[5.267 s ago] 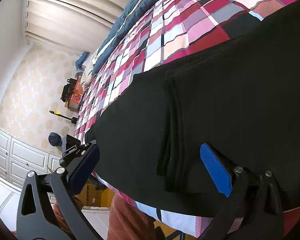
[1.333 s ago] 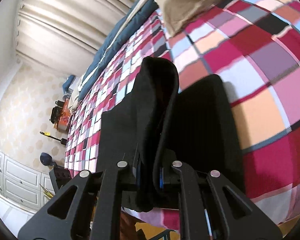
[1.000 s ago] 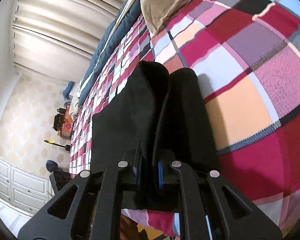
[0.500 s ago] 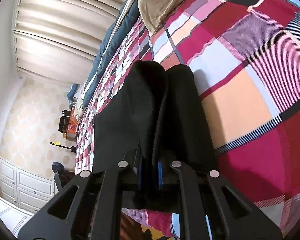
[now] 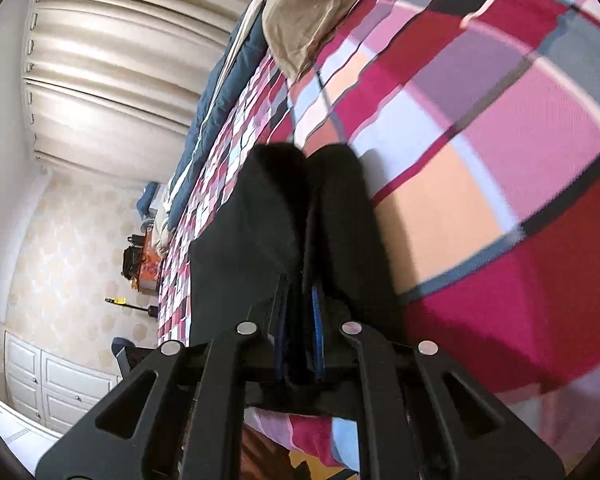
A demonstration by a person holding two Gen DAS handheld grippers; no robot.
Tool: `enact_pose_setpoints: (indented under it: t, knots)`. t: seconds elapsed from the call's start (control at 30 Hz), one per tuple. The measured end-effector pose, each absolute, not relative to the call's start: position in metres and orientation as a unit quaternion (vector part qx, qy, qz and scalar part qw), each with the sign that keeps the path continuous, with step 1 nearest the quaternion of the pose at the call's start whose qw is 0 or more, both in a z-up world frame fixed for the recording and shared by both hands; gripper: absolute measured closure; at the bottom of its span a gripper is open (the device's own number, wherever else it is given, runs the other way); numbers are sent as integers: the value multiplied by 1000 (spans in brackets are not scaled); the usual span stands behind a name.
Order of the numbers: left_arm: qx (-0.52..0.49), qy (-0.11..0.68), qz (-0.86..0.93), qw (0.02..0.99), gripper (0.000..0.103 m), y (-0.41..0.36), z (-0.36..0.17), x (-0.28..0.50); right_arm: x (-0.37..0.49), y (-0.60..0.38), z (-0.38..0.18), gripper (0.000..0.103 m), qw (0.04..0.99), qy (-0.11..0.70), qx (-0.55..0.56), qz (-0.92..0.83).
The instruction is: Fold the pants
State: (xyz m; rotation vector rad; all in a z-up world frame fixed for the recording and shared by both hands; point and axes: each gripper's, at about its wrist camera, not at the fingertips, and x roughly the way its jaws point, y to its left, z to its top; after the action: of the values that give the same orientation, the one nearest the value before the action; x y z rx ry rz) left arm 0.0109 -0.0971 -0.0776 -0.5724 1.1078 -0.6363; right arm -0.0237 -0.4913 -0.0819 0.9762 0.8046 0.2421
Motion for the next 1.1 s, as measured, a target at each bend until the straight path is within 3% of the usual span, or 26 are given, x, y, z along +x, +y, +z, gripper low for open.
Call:
enact_pose_setpoints:
  t: [0.03, 0.07, 0.1, 0.17, 0.73, 0.87, 0.97, 1.03, 1.1]
  knots:
    - [-266, 511, -293, 763, 15, -96, -78, 11, -30, -498, -79, 92, 801, 371, 459, 102]
    - [-269, 512, -295, 761, 15, -94, -78, 12, -36, -505, -76, 84, 802, 367, 464, 89]
    - [-273, 511, -297, 759, 15, -92, -78, 12, -42, -511, -74, 59, 802, 364, 467, 77]
    - [-285, 509, -298, 756, 15, -89, -79, 13, -55, -521, -73, 32, 806, 348, 476, 55]
    - [-311, 502, -332, 735, 12, -109, -89, 19, -27, -455, -99, 31, 801, 407, 420, 126]
    - [-300, 504, -340, 735, 12, -116, -88, 21, -28, -452, -100, 53, 807, 418, 402, 115]
    - [-284, 506, -324, 747, 12, -124, -85, 21, -29, -452, -100, 61, 807, 413, 404, 121]
    - [-253, 506, -302, 767, 26, -130, -83, 18, -30, -454, -101, 63, 807, 409, 408, 123]
    - [-202, 503, -283, 791, 33, -138, -77, 13, -29, -454, -102, 63, 807, 406, 410, 124]
